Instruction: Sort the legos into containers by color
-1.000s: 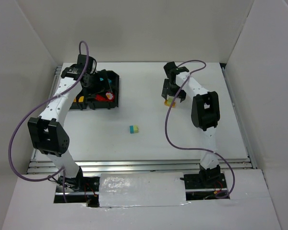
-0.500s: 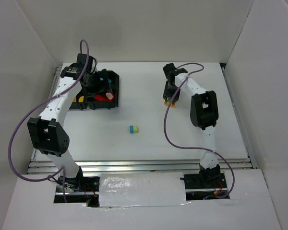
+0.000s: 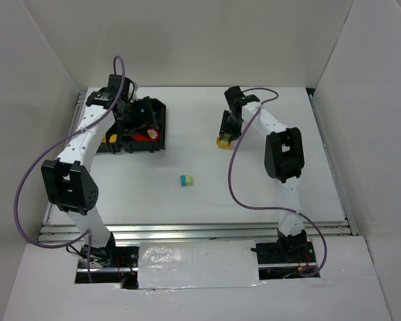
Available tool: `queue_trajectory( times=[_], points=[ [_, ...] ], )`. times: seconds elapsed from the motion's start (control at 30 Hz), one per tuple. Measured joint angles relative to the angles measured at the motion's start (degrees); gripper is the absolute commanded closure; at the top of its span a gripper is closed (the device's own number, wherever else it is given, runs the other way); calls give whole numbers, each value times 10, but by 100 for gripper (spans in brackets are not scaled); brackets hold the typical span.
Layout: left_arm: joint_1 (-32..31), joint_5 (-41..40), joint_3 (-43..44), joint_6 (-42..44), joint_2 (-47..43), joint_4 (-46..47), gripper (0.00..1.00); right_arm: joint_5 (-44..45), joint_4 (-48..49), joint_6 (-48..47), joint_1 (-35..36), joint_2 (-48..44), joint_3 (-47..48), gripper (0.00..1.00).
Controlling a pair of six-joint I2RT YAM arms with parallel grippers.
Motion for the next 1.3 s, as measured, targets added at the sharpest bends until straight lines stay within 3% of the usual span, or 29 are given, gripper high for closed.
queue_trajectory(
  times=[0.2, 0.37, 0.5, 0.77, 1.1, 1.3],
  points=[
    [47, 130, -18, -5, -3, 49, 1, -179, 53, 33, 12, -61, 5, 100],
    [102, 293, -50, 0, -6, 135, 0, -296, 106, 131, 15, -110, 39, 100],
    [100, 373, -38, 44, -13, 179, 1, -376, 156, 224, 15, -142, 29, 100],
    [49, 432, -74, 152, -97, 243, 0, -542, 295, 394, 15, -150, -26, 100],
    [-19, 464, 14, 223, -41, 244, 1, -643, 492, 569, 15, -170, -120, 100],
    [-37, 487, 49, 232, -23, 247, 0, -665, 564, 623, 15, -208, -172, 100]
  ],
)
